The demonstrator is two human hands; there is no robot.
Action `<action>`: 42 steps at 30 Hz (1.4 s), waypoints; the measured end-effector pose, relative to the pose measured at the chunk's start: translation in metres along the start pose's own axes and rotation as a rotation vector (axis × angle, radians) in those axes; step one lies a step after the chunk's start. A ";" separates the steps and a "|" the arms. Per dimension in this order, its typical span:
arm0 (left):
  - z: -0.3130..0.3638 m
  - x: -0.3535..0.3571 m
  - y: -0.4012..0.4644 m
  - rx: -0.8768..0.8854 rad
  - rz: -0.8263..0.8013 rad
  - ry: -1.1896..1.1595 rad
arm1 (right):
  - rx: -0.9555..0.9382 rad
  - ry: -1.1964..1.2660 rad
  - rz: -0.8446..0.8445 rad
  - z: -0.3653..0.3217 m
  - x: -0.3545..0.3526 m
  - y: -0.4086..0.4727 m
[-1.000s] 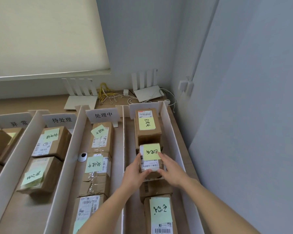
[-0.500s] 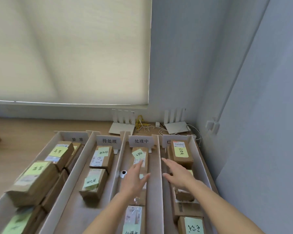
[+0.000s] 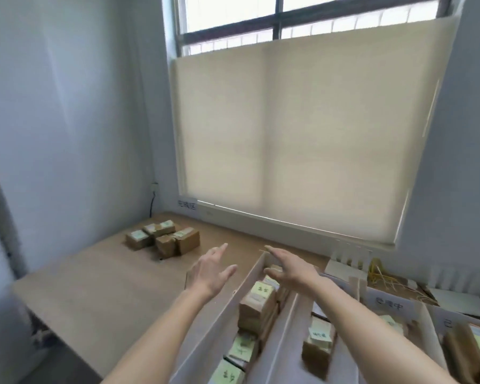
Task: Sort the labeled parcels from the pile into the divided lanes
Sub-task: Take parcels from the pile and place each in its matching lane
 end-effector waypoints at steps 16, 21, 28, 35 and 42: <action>-0.277 -0.218 -0.056 -0.333 0.216 0.124 | -0.371 -0.075 -0.075 -0.340 0.083 0.093; -0.337 -0.234 -0.037 -0.389 0.215 0.126 | -0.378 -0.076 -0.100 -0.383 0.122 0.153; -0.428 -0.245 0.032 -0.424 0.171 0.152 | -0.336 -0.075 -0.113 -0.425 0.158 0.259; -0.506 -0.247 0.134 -0.401 0.134 0.142 | -0.303 -0.066 -0.086 -0.463 0.174 0.369; -0.558 -0.237 0.195 -0.395 0.122 0.134 | -0.264 -0.094 -0.109 -0.475 0.199 0.428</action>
Point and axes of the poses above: each hand's wrist, its own y-axis towards the middle knuckle, its own x-axis out of the palm, z = x × y, the point moved 4 cm from there along y, towards the middle knuckle, and after that the axes turned 5 degrees about z, right-handed, at the moved point
